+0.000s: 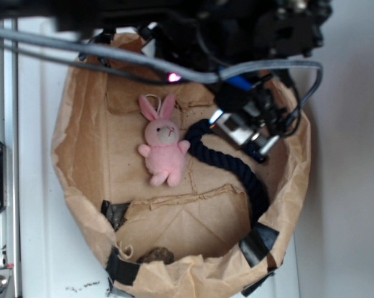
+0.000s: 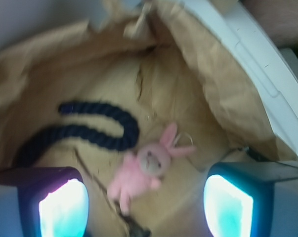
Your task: Grab the pink bunny.
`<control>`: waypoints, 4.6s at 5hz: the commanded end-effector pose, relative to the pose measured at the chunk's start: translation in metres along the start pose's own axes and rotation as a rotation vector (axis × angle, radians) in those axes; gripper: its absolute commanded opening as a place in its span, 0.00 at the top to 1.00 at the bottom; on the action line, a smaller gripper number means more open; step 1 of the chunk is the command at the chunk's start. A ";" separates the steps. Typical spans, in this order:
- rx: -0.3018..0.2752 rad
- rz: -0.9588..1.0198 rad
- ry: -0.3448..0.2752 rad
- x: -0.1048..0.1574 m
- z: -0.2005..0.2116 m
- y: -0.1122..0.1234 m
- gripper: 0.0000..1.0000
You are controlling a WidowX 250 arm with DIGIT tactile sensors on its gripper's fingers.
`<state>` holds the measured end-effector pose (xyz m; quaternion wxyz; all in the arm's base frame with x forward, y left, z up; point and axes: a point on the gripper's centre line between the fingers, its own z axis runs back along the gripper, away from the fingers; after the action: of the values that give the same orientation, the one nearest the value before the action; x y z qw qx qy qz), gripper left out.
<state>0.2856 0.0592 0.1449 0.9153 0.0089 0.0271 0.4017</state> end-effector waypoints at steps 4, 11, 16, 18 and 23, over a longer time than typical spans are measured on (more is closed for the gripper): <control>-0.116 -0.055 -0.223 0.060 -0.009 -0.019 0.00; -0.163 -0.117 -0.358 0.028 0.005 -0.013 0.00; -0.248 -0.326 -0.050 0.046 -0.010 -0.024 0.00; -0.248 -0.326 -0.050 0.046 -0.010 -0.024 0.00; -0.221 -0.276 -0.048 -0.006 -0.015 -0.003 0.00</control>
<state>0.2797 0.0478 0.1109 0.9583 -0.0807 -0.0065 0.2742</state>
